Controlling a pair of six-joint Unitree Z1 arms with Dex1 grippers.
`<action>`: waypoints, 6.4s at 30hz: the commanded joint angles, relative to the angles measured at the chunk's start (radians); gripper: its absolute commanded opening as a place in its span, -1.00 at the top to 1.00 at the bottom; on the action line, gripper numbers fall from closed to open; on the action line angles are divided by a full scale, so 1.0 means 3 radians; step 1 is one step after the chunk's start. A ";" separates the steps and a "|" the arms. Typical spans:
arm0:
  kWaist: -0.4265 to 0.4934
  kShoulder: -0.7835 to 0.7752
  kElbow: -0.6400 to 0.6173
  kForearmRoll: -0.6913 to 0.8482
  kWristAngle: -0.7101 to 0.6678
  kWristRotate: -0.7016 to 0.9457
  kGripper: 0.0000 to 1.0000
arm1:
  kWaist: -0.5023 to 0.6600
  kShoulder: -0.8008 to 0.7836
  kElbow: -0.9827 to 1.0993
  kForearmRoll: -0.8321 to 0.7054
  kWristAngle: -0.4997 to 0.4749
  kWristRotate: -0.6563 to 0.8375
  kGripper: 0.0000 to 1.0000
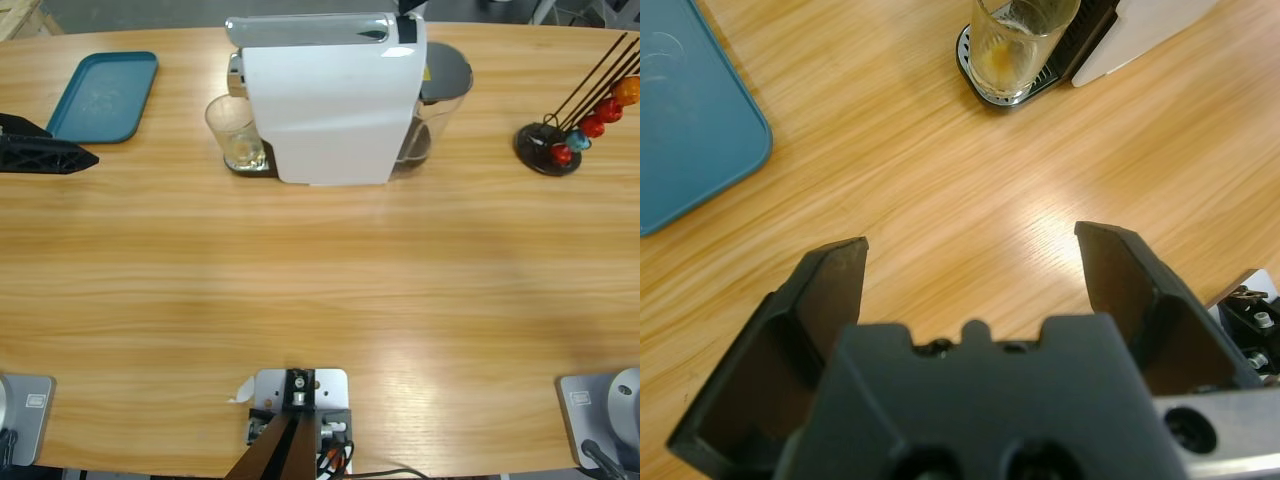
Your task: Pour coffee
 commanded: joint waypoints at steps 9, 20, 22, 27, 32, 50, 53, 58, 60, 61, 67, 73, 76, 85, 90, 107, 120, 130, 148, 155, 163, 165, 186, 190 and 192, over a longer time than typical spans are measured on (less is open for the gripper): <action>0.0012 0.0077 0.0022 0.0020 -0.0007 -0.0049 -0.82 | -0.0032 0.0077 0.0263 0.0026 -0.0014 0.0022 1.00; 0.0012 0.0082 0.0022 0.0025 -0.0007 -0.0048 -0.82 | -0.0027 0.0064 0.0251 0.0008 -0.0015 0.0027 1.00; 0.0012 0.0082 0.0022 0.0023 -0.0007 -0.0050 -0.82 | -0.0027 0.0050 0.0129 0.0025 -0.0039 0.0026 1.00; 0.0012 0.0092 0.0022 0.0020 -0.0012 -0.0048 -0.82 | -0.0031 0.0043 -0.0294 0.0268 -0.0113 0.0027 1.00; 0.0012 0.0092 0.0027 0.0020 -0.0012 -0.0050 -0.82 | -0.0032 -0.0110 -0.0326 0.0334 -0.0175 0.0027 1.00; 0.0006 0.0118 0.0029 0.0020 -0.0012 -0.0048 -0.87 | -0.0032 -0.0977 0.1182 -0.0352 -0.0009 0.0106 0.57; 0.0006 0.0112 0.0032 0.0020 -0.0012 -0.0047 -0.99 | 0.0020 -0.1443 0.2041 -0.0927 0.0069 0.0171 -0.83; -0.0016 0.0083 0.0057 0.0002 -0.0019 -0.0043 -0.99 | 0.0198 -0.2096 0.3210 -0.1737 0.0117 0.0329 -1.00; -0.0068 0.0063 0.0082 -0.0025 -0.0022 -0.0031 -0.99 | 0.0286 -0.2344 0.3652 -0.2069 0.0097 0.0380 -0.99; -0.0088 0.0058 0.0097 -0.0043 -0.0026 -0.0023 -0.99 | 0.0311 -0.2460 0.3858 -0.2222 0.0094 0.0418 -0.98; -0.0230 -0.0333 0.0376 -0.0406 -0.0119 0.0079 -0.97 | 0.0548 -0.2895 0.4730 -0.2854 0.0044 0.0455 -0.94; -0.0376 -0.0846 0.0791 -0.0872 -0.0119 0.0083 -0.97 | 0.0565 -0.3162 0.5024 -0.3059 0.0074 0.0568 -0.93; -0.0443 -0.1071 0.0990 -0.1080 -0.0119 0.0053 -0.95 | 0.0567 -0.3335 0.5303 -0.3328 0.0154 0.0641 -0.93; -0.0638 -0.0943 0.1249 -0.1392 -0.0123 -0.0036 -0.92 | 0.0567 -0.3648 0.5880 -0.3818 0.0287 0.0634 -1.00; -0.0638 -0.0901 0.1260 -0.1417 -0.0119 -0.0037 -0.92 | 0.0567 -0.3585 0.6013 -0.4074 0.0496 0.0471 -1.00; -0.0638 -0.0997 0.1291 -0.1416 0.0077 -0.0074 -0.92 | 0.0567 -0.3438 0.6246 -0.4522 0.0701 0.0138 -1.00; -0.0638 -0.0979 0.1305 -0.1417 0.0210 -0.0129 -0.92 | 0.0567 -0.3354 0.6301 -0.4627 0.0574 0.0217 -1.00; -0.0638 -0.0967 0.1305 -0.1417 0.0218 -0.0134 -0.92 | 0.0567 -0.3299 0.6301 -0.4637 0.0559 0.0239 -1.00; -0.0638 -0.0936 0.1305 -0.1417 0.0213 -0.0144 -0.92 | 0.0567 -0.3265 0.6301 -0.4642 0.0564 0.0242 -1.00; -0.0638 -0.0936 0.1324 -0.1477 0.0218 -0.0120 -0.93 | 0.0567 -0.3270 0.6301 -0.4647 0.0569 0.0242 -1.00; -0.0638 -0.0921 0.1397 -0.1601 0.0203 -0.0068 -0.94 | 0.0567 -0.3270 0.6304 -0.4647 0.0567 0.0242 -1.00; -0.0638 -0.0915 0.1397 -0.1601 0.0203 -0.0071 -0.94 | 0.0567 -0.3265 0.6305 -0.4652 0.0564 0.0242 -1.00; -0.0638 -0.0876 0.1392 -0.1601 0.0208 -0.0078 -0.94 | 0.0567 -0.3229 0.6301 -0.4652 0.0569 0.0247 -1.00; -0.0638 -0.0875 0.1392 -0.1601 0.0208 -0.0080 -0.94 | 0.0567 -0.3224 0.6301 -0.4652 0.0569 0.0247 -1.00; -0.0638 -0.0870 0.1392 -0.1601 0.0208 -0.0081 -0.94 | 0.0567 -0.3221 0.6301 -0.4652 0.0569 0.0247 -1.00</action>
